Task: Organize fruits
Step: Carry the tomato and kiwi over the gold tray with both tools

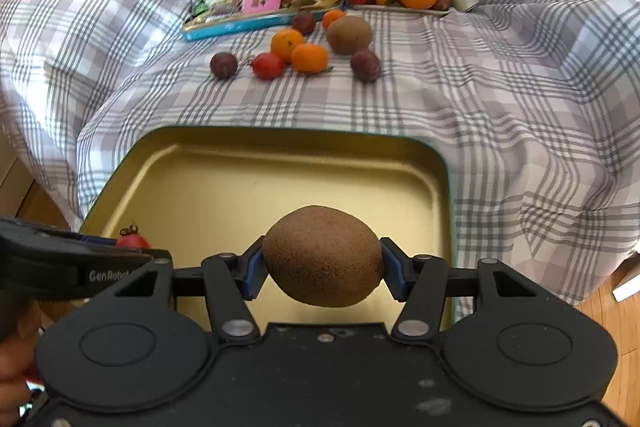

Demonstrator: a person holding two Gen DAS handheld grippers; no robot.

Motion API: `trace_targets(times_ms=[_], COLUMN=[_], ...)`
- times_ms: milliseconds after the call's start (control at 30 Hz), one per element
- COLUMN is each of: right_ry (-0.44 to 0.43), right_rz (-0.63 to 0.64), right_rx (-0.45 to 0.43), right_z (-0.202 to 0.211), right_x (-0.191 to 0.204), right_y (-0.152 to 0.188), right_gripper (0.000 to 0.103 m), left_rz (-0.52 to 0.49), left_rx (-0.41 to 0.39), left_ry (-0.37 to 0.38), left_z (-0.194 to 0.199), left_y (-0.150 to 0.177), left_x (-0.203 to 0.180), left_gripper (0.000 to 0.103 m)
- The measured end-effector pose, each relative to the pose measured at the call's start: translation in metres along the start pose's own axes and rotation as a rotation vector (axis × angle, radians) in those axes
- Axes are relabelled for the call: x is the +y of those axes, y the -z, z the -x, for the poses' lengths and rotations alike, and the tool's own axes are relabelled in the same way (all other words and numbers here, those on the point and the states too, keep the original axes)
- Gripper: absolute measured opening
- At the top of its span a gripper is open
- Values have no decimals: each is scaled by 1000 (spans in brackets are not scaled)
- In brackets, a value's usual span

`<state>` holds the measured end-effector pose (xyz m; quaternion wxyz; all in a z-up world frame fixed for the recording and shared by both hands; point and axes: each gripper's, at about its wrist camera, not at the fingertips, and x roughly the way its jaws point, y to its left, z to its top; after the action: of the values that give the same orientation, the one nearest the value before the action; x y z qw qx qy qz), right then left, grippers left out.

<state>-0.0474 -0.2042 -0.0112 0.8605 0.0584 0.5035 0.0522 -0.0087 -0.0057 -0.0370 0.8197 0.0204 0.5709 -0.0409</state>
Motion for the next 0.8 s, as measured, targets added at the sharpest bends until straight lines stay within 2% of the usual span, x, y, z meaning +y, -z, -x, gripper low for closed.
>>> trace_targets(times_ms=[633,800], right_ry=[2,10], right_rz=[-11,16], right_rx=[59,18], right_z=[-9,-2], right_x=[-3,2], right_y=[2,1], right_gripper=[60,58], left_rz=[-1,2], left_rx=[31,40], left_ry=[-55,-57], left_z=[-3,-3], left_y=[2,3], left_x=[1,1], left_gripper=[43,43])
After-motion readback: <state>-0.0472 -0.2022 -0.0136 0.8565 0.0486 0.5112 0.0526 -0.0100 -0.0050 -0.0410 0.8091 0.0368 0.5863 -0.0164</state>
